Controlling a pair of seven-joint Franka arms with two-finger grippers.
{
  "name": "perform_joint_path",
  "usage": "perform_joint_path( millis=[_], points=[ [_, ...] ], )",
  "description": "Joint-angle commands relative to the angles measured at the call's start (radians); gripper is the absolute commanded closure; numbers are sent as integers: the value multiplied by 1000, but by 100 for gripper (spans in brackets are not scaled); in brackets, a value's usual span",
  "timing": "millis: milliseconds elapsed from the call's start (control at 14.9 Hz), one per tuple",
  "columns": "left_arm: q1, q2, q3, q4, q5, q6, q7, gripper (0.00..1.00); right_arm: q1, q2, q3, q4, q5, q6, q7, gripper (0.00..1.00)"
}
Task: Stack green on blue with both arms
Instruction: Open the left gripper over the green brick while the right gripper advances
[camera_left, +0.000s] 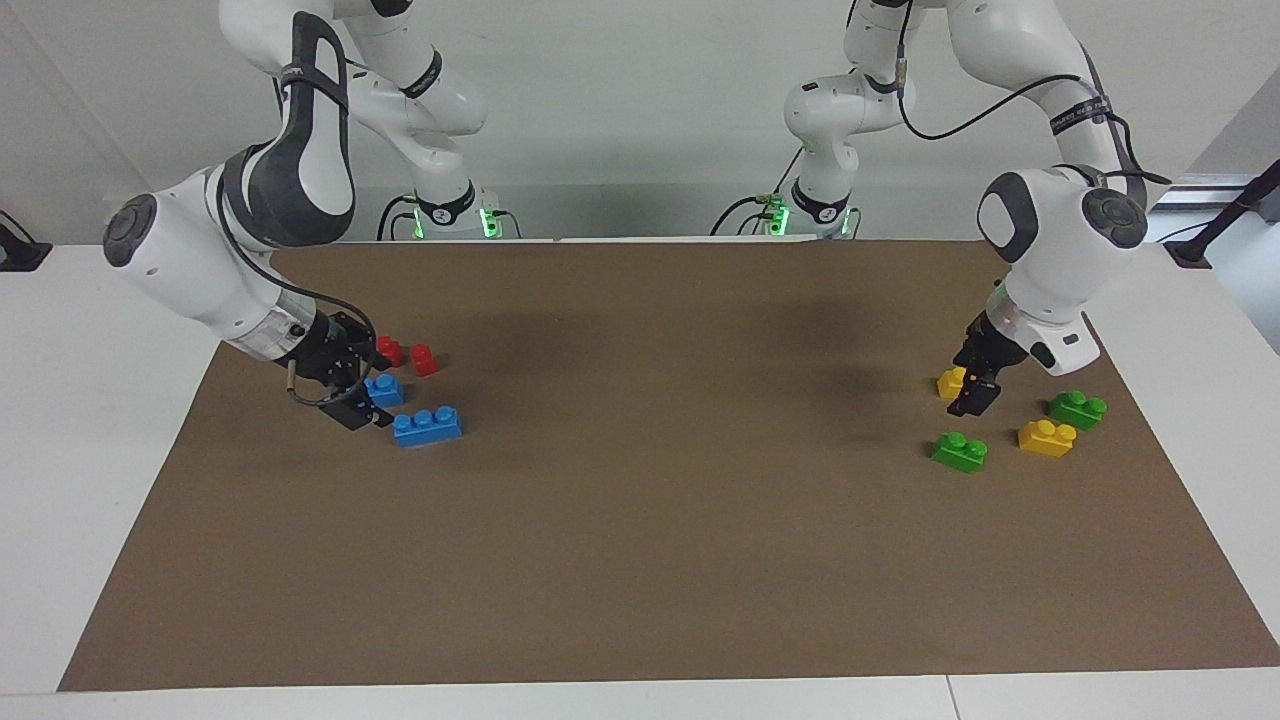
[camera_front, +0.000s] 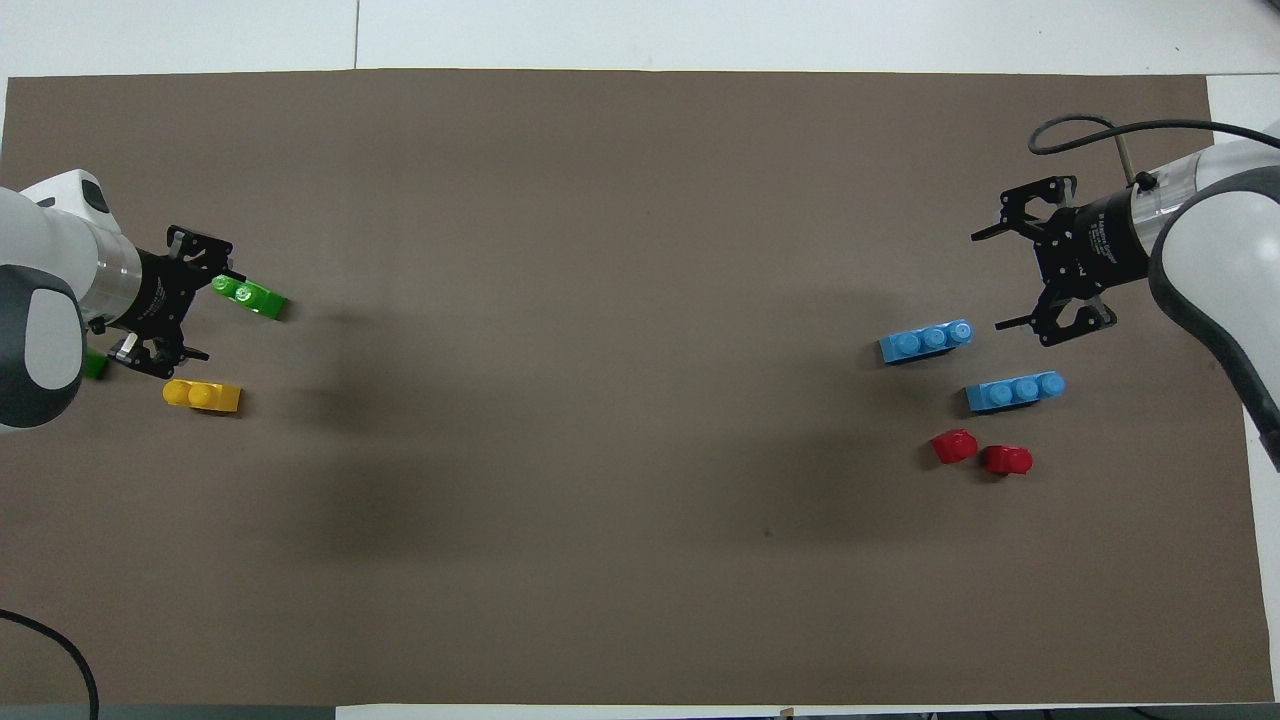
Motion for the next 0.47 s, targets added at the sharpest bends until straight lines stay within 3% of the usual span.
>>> perform_joint_path(
  millis=[0,403],
  points=[
    [14,65,-5,73,-15,9,-10,0,-22,-8,9,-65,38,67,8,2],
    [23,189,-2,174,-8,9,-11,0,-33,45,9,-76,41,80,-49,2]
  ],
)
